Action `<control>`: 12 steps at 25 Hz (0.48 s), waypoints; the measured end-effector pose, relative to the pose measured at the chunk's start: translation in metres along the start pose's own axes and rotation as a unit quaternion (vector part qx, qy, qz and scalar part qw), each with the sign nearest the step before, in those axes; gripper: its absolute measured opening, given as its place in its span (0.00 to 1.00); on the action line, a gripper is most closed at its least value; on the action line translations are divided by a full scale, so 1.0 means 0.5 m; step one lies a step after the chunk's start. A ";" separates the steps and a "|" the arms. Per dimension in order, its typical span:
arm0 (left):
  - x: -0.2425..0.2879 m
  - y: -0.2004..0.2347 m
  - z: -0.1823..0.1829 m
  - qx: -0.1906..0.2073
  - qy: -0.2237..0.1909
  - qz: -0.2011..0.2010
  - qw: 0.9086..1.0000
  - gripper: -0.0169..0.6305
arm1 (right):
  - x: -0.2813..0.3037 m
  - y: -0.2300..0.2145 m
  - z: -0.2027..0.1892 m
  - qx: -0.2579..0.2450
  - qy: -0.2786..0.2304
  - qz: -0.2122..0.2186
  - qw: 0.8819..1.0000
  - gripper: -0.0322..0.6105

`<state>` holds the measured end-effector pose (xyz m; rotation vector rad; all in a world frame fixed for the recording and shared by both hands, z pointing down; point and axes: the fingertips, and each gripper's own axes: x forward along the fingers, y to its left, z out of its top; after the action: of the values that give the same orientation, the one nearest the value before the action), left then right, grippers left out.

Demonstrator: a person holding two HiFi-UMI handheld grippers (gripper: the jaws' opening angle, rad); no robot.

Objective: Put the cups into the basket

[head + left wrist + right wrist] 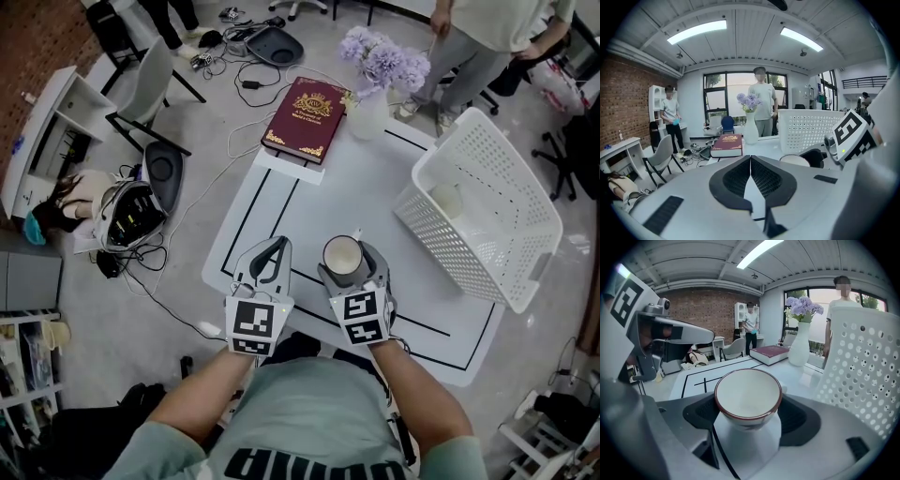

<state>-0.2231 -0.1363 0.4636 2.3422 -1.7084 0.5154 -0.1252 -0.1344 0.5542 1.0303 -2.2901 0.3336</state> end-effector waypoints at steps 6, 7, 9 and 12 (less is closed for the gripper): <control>-0.003 -0.004 0.004 0.000 -0.002 0.002 1.000 0.04 | -0.019 0.005 -0.001 0.008 -0.003 0.012 1.000 0.63; -0.004 -0.004 0.004 0.000 -0.002 0.003 1.000 0.04 | -0.024 0.006 0.001 0.008 -0.005 0.014 1.000 0.63; -0.004 -0.007 0.003 0.000 -0.001 0.003 1.000 0.04 | -0.035 0.007 0.009 0.010 -0.012 0.017 1.000 0.63; -0.005 -0.015 0.008 -0.001 -0.003 0.002 1.000 0.04 | -0.055 0.006 0.028 0.011 -0.024 0.022 0.999 0.63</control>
<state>-0.2157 -0.1332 0.4593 2.3419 -1.7161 0.5078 -0.1190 -0.1226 0.5264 1.0089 -2.3592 0.3563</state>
